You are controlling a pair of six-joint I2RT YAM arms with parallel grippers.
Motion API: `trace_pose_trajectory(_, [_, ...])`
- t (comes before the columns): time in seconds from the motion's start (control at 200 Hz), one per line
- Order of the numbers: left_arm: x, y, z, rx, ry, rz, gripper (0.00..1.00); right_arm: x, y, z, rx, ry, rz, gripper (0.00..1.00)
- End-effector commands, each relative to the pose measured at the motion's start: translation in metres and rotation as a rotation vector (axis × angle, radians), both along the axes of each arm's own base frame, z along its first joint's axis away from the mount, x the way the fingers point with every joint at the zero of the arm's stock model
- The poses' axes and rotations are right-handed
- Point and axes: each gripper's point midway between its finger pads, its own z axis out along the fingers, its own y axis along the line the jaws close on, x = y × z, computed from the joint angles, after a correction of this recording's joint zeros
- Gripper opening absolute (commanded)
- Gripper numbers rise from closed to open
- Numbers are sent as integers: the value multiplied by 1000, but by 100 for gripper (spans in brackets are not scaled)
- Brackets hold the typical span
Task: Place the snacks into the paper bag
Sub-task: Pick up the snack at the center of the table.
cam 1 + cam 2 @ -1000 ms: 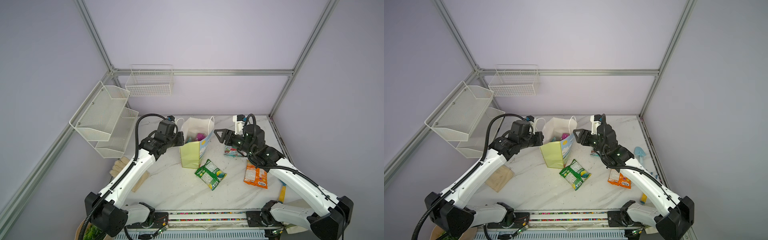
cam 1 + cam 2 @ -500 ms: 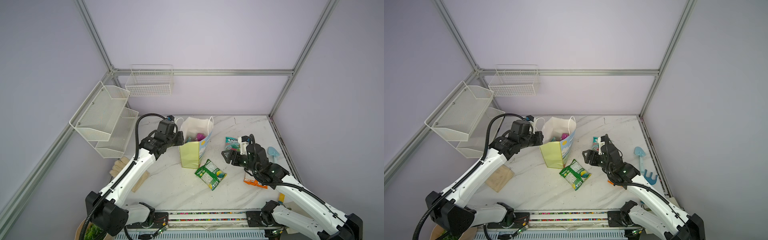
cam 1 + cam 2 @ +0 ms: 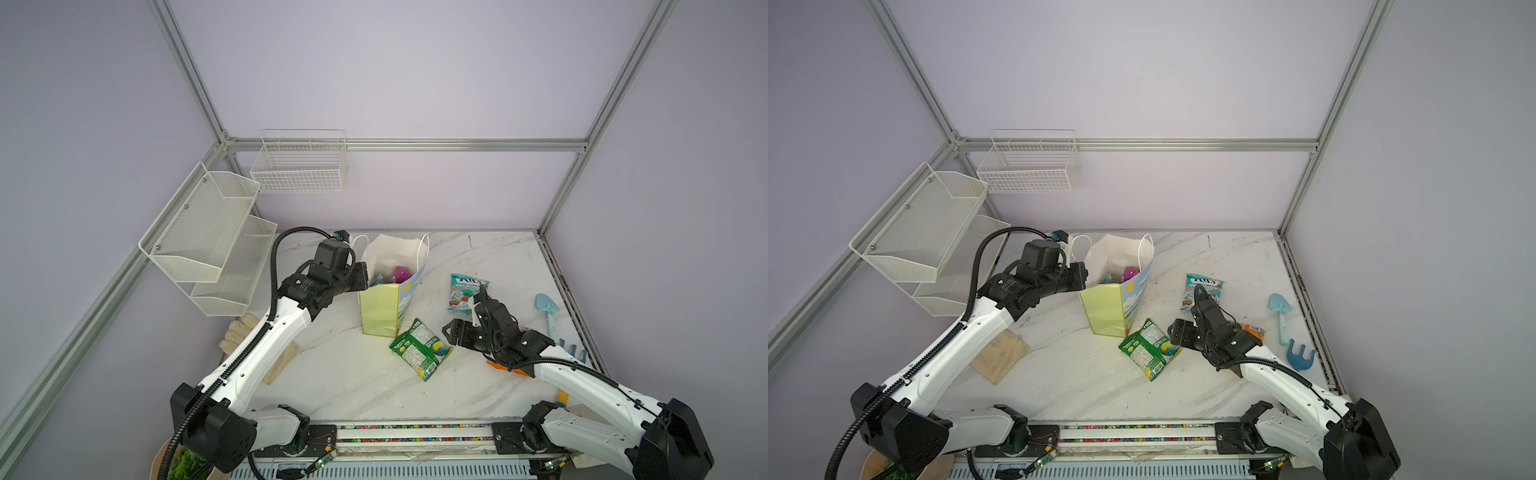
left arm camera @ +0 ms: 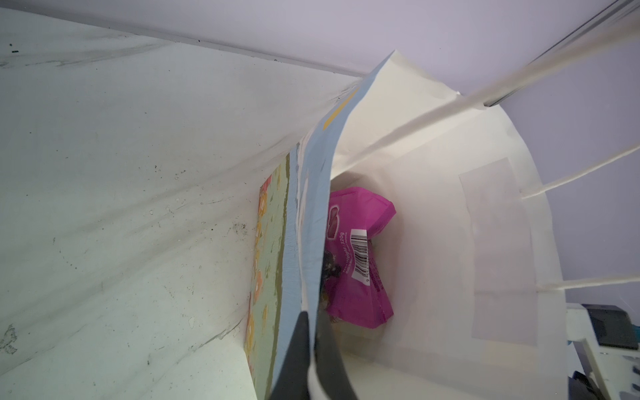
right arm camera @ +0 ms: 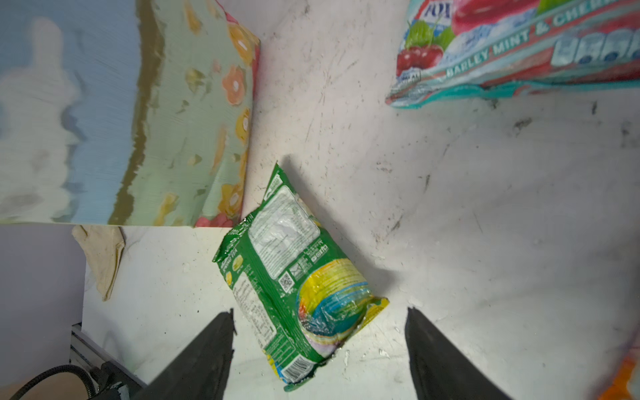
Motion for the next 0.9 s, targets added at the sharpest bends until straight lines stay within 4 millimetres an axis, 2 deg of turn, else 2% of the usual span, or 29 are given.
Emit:
trace_pose_trajectory(0.0, [7, 4, 38, -43, -139, 9, 0, -3, 0, -12, 20, 37, -20, 79])
trace_pose_trajectory(0.275, [7, 7, 33, -40, -133, 19, 0, -17, 6, -38, 63, 98, -6, 78])
trace_pose_trajectory(0.895, [5, 11, 27, -45, -124, 31, 0, -24, 22, -65, 105, 146, 5, 75])
